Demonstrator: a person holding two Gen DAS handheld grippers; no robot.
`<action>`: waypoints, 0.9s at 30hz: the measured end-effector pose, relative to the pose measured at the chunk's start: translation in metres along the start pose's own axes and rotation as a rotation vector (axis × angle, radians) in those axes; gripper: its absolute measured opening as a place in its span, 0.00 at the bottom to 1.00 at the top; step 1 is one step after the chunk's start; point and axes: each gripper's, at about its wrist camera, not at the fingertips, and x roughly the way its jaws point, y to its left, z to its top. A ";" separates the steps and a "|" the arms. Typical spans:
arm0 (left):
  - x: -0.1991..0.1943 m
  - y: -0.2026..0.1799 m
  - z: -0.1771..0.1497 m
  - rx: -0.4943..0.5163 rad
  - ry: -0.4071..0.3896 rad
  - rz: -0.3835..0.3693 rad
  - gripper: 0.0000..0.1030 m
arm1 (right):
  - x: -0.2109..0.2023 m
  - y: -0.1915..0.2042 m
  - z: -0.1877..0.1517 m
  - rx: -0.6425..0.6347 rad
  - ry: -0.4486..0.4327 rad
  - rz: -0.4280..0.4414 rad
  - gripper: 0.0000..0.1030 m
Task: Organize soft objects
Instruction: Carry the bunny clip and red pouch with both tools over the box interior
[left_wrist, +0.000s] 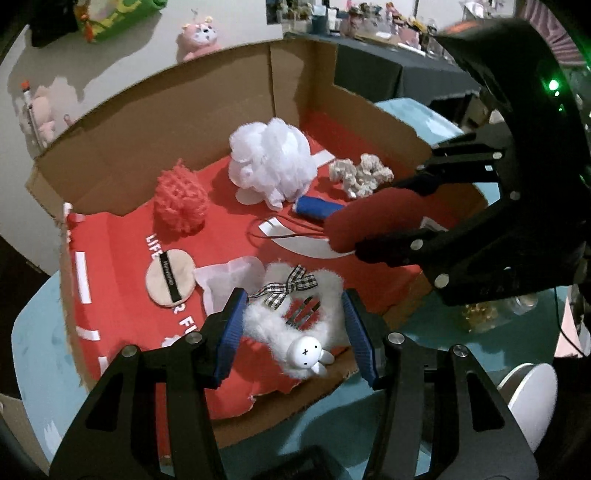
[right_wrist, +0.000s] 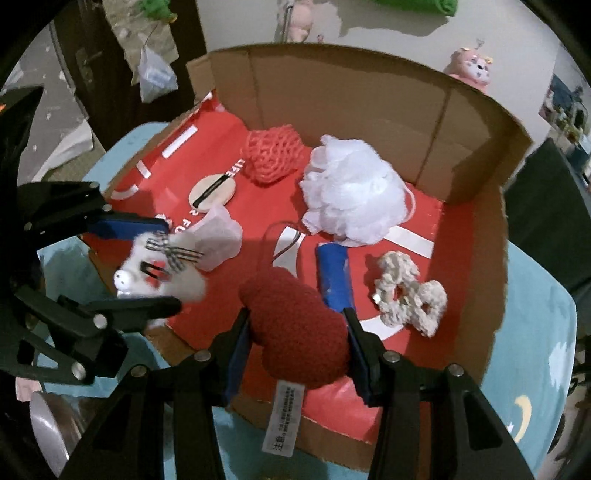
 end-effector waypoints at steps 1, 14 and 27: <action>0.002 0.000 0.001 0.005 0.009 -0.002 0.49 | 0.002 0.001 0.001 -0.006 0.009 0.000 0.49; 0.034 0.012 0.006 0.016 0.108 -0.016 0.49 | 0.028 0.002 0.012 -0.034 0.114 0.009 0.49; 0.068 0.013 0.020 0.020 0.178 0.013 0.49 | 0.046 0.011 0.028 -0.063 0.176 0.006 0.49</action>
